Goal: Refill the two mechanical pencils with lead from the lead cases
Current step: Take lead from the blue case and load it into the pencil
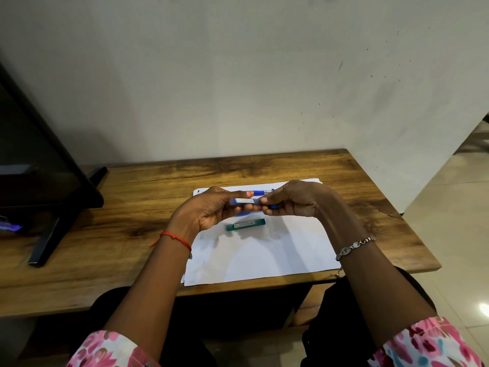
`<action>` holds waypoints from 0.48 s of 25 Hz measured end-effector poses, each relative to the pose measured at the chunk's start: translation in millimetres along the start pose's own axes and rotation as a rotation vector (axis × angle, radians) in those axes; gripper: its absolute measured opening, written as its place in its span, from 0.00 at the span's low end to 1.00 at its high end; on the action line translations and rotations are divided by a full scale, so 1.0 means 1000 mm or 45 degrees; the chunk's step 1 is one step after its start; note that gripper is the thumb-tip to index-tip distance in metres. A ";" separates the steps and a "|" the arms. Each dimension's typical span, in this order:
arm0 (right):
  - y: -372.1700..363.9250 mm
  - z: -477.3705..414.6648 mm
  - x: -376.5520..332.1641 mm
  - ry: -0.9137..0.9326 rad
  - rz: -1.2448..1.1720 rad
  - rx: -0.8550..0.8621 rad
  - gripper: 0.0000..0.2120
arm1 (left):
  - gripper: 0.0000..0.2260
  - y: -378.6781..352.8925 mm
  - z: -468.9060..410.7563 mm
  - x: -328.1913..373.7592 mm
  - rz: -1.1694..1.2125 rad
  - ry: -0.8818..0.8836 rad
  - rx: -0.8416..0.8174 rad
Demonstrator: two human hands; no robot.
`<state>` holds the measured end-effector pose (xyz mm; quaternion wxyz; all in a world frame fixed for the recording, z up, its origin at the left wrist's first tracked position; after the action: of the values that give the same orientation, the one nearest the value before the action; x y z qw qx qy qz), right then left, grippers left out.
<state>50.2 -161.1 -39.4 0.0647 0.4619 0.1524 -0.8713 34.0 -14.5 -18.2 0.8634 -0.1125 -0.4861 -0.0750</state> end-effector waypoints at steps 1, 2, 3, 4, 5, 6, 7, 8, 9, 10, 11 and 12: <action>0.000 0.000 0.000 -0.006 -0.001 -0.005 0.04 | 0.04 0.001 -0.001 -0.001 0.017 0.007 0.001; -0.001 0.000 0.000 -0.009 -0.001 -0.011 0.04 | 0.04 0.001 -0.001 -0.001 0.025 0.013 0.003; -0.001 0.000 0.000 -0.012 0.001 -0.015 0.04 | 0.04 0.002 -0.002 -0.002 0.029 0.018 0.006; -0.001 0.001 0.000 -0.014 0.006 -0.014 0.05 | 0.04 0.003 -0.003 -0.002 0.031 0.021 0.007; -0.001 0.002 -0.001 -0.012 0.014 -0.009 0.05 | 0.04 0.003 -0.003 -0.003 0.028 0.024 0.004; 0.000 0.003 -0.002 -0.007 0.024 0.002 0.05 | 0.04 0.003 -0.004 -0.003 0.022 0.028 0.000; 0.000 0.004 -0.003 0.000 0.035 0.018 0.05 | 0.04 0.003 -0.003 -0.003 0.018 0.032 -0.009; 0.000 0.005 -0.004 0.007 0.042 0.034 0.05 | 0.05 0.002 -0.003 -0.004 0.019 0.035 -0.018; 0.000 0.006 -0.004 0.014 0.045 0.043 0.05 | 0.05 0.002 -0.003 -0.004 0.022 0.036 -0.029; 0.000 0.007 -0.005 0.019 0.042 0.045 0.05 | 0.05 0.001 -0.002 -0.004 0.021 0.034 -0.039; -0.001 0.007 -0.005 0.021 0.040 0.045 0.05 | 0.05 0.001 -0.002 -0.004 0.015 0.027 -0.051; -0.001 0.008 -0.006 0.022 0.042 0.044 0.05 | 0.06 0.000 -0.002 -0.004 0.003 0.016 -0.070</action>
<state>47.0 -163.1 -30.4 0.0697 0.4729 0.1301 -0.8687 34.0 -14.7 -22.9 0.8631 -0.1364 -0.4783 -0.0878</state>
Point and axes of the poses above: each hand's wrist, its own z-axis away from the middle knuckle, its own y-axis out of the back of the hand, x = y × z, the point moved 6 cm from there along -z, towards the middle knuckle, and after that the axes turned 1 degree about x, right-handed, at the moved point
